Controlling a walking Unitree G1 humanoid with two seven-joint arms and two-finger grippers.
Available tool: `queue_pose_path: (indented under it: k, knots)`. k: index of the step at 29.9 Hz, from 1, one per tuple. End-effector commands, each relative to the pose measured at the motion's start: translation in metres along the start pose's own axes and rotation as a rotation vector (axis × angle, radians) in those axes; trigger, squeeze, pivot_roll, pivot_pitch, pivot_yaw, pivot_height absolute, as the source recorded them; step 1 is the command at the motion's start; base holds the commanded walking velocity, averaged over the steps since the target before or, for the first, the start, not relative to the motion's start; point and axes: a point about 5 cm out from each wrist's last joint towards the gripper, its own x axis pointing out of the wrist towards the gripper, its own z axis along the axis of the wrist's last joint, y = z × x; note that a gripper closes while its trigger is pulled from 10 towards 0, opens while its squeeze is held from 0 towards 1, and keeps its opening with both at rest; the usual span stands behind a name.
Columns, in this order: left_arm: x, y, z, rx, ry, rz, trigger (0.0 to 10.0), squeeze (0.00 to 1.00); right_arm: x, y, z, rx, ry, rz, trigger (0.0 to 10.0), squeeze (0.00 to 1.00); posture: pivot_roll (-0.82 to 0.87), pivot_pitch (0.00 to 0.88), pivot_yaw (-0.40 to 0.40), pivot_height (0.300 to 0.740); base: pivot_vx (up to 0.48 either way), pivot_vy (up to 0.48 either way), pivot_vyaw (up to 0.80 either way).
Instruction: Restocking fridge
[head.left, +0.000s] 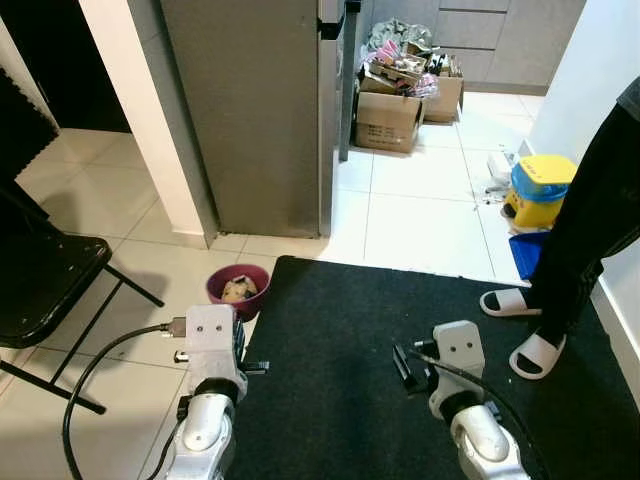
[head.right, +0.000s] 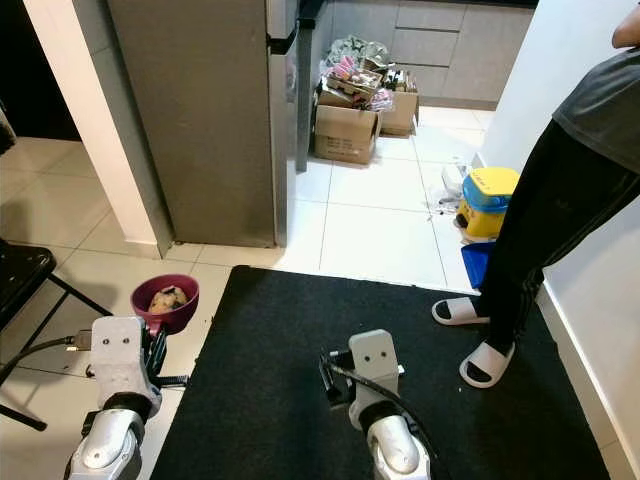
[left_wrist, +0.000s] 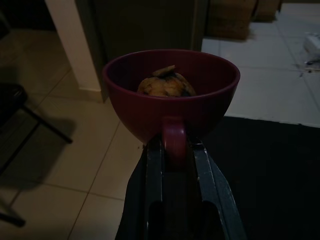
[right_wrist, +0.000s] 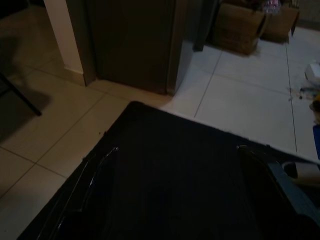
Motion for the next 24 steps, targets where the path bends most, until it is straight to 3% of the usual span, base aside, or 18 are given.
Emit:
queue_pose_path:
  k: [1,24]
  knots:
    - [0.0006,-0.004,0.011,-0.008,-0.053,-0.013,10.0,0.0,-0.0012,0.0008,-0.0027,-0.003,0.005,0.003,10.0,0.0,-0.1,0.128,-0.01,0.71,0.386,0.0,0.0]
    - [0.0068,-0.0115,0.0159,0.003,-0.069,-0.05,10.0,0.0,0.0002,-0.0067,-0.0053,-0.011,0.006,-0.028,10.0,0.0,-0.1,0.128,-0.002,0.71,0.428,0.0,0.0]
